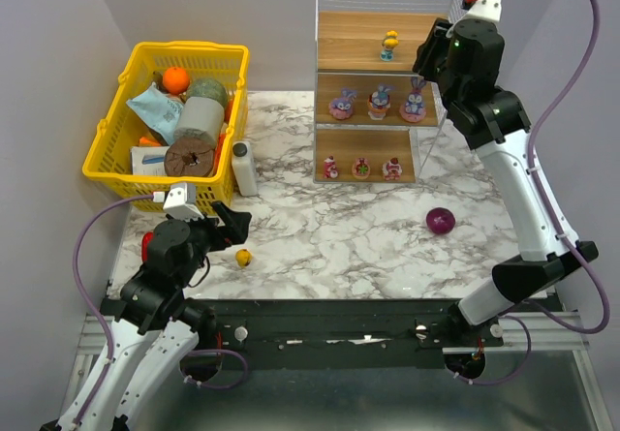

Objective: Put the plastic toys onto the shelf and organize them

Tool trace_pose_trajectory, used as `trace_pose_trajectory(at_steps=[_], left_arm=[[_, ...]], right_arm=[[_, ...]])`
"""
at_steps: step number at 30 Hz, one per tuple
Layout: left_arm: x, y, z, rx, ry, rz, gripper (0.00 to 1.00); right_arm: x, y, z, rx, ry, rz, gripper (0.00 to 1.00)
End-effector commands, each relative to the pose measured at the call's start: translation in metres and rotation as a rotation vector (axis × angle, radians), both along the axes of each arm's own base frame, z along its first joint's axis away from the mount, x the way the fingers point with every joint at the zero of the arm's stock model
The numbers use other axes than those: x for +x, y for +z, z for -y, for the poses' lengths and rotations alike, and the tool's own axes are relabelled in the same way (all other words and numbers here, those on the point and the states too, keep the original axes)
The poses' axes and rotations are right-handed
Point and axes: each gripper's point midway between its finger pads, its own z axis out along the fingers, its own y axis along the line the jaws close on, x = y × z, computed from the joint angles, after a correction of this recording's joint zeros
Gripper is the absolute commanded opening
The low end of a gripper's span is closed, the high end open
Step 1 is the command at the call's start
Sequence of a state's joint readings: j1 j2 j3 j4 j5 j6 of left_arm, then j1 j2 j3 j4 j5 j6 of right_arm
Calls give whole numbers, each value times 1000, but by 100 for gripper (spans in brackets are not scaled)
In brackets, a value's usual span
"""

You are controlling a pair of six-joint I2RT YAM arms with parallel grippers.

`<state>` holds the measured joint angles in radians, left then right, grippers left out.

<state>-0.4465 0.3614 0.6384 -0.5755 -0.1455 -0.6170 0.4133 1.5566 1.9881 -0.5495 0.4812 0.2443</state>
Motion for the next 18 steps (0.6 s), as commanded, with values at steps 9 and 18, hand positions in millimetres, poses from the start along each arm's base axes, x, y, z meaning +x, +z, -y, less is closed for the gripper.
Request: trace_pose_trajectory(at_steps=[9,18], left_arm=[[1,-5,-3,21,9,-11,99],[1,-4,-3,20,12,-7,99]], right_arm=[[17,-11,-1,2,22,-35,35],[22,-23,0,0,8,-82,47]])
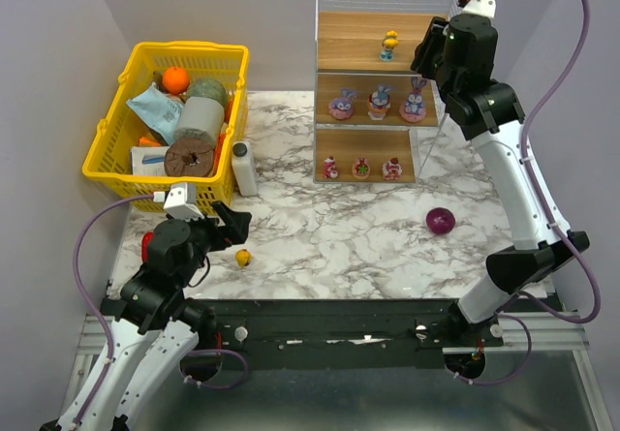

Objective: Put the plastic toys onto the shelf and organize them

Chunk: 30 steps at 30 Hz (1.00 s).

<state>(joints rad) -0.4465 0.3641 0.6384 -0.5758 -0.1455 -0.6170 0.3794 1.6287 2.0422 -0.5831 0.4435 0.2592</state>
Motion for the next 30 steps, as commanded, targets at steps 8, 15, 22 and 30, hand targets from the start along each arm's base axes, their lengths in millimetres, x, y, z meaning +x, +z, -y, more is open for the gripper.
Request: trace_pose_trajectory(at_steps=[8,15,22,30], left_arm=[[1,-4,-4,19,13,-5,99],[1,-4,-4,21,18,-5,99],[1,-4,-5,21,19,-5,99],[0,-4,-5,20,21,-5,99]], right_arm=[[7,-13,-2,13,4,-60,53],[4,-10,1,9,-14,-76,59],[1,-5,3,18,-18,-68,61],[-10,19,1,25,29,7,76]])
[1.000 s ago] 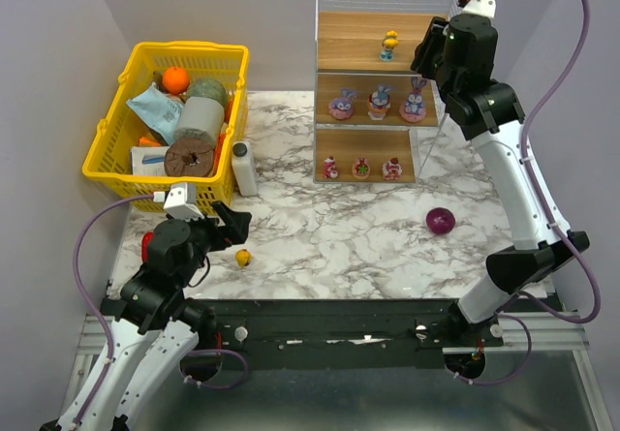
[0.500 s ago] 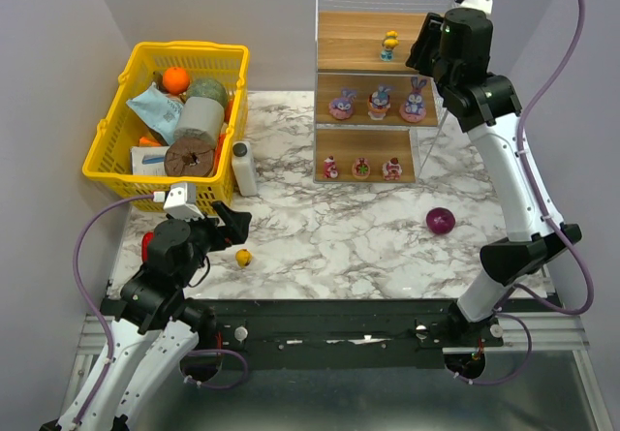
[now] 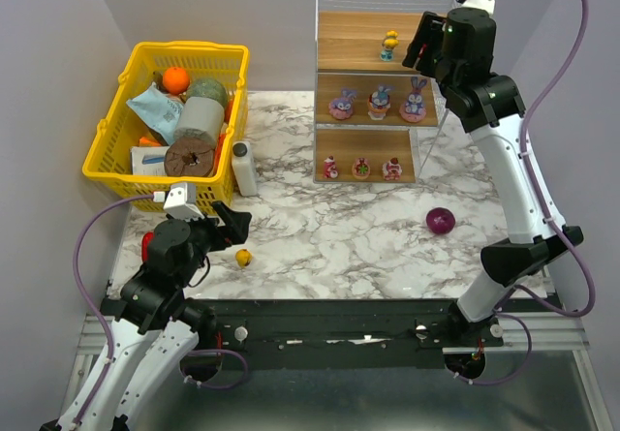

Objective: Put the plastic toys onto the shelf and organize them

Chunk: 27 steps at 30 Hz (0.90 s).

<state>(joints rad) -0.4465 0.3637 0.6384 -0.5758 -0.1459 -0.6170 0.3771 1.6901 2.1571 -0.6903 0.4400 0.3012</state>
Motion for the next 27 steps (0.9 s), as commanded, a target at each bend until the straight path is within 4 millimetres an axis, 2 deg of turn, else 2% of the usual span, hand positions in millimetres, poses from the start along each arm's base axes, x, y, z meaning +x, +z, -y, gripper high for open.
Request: trace_pose_trajectory(at_steps=[1,8,9,11,14,15,16,17,18,19,20,21,22,23,24,25,26,27], left_arm=[[1,-3,-5,19,22,-2,99],[0,-3,-6,19,24,-4,99],[0,-3,-6,19,24,-4,99],[0,-3,-6,17,24,-1,99],[0,-2,-6,16,24,2,99],[-1,-2,-6,15,23,3,99],[-1,-2,-6,14,21,4,99],[-1,-1,-6,11,22,6,99],[-1,0,-5,7,21,10,99],[-1,0,-5,7,19,10,99],[-2,1,-6,6,22,14,99],[-1,1,-6,6,25,16,99],[-2,1,-6,6,24,15,99],[-2,2,-7,5,25,19,99],[-2,1,-7,4,25,17,99],[-2,1,-7,4,25,17,99],[-2,1,-7,4,25,17,99],[-2,1,-7,4,27,17,99]], right_arm=[[-17,25,3,-1,47,66,78],[-29,43,-9,12,145,114,84],[-36,48,-10,20,167,126,85],[-42,48,-13,22,193,126,85],[-66,56,-26,35,316,140,85],[-72,46,-40,43,400,120,85],[-89,54,-39,51,432,151,85],[-98,53,-47,61,495,157,85],[-114,60,-63,76,610,194,85],[-127,43,-69,77,670,174,85],[-140,42,-76,83,731,185,85],[-156,42,-93,93,854,221,87],[-162,10,-104,82,937,179,88],[-188,9,-116,76,1041,217,89],[-205,6,-130,71,1152,248,90],[-213,-4,-137,53,1194,248,90],[-225,-30,-154,50,1259,199,90],[-226,-41,-162,29,1259,186,90]])
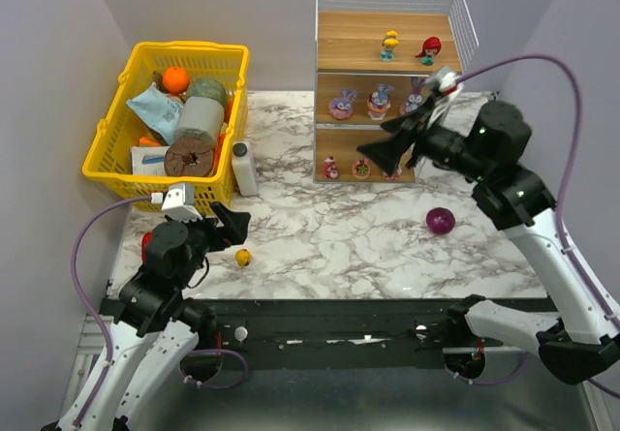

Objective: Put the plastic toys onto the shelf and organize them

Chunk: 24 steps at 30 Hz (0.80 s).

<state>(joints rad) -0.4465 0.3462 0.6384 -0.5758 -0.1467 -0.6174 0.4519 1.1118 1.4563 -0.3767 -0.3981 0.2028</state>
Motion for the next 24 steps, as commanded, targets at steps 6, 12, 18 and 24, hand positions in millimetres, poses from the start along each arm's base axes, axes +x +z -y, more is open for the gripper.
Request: trace_pose_trajectory(at_steps=[6,12,18,24], left_arm=[[1,-4,-7,16,35,-5,99],[0,-3,-10,16,48,0,99],[0,-2,-8,11,37,3,99],[0,-2,-6,11,26,4,99]], right_arm=[[-53,-135,-114,-113,367,41,94],[-73,-221,-169,-146,463,75,98],[-61,-303,-212,-206,485,37,100],[-52,-355,-251,-163,473,42,100]])
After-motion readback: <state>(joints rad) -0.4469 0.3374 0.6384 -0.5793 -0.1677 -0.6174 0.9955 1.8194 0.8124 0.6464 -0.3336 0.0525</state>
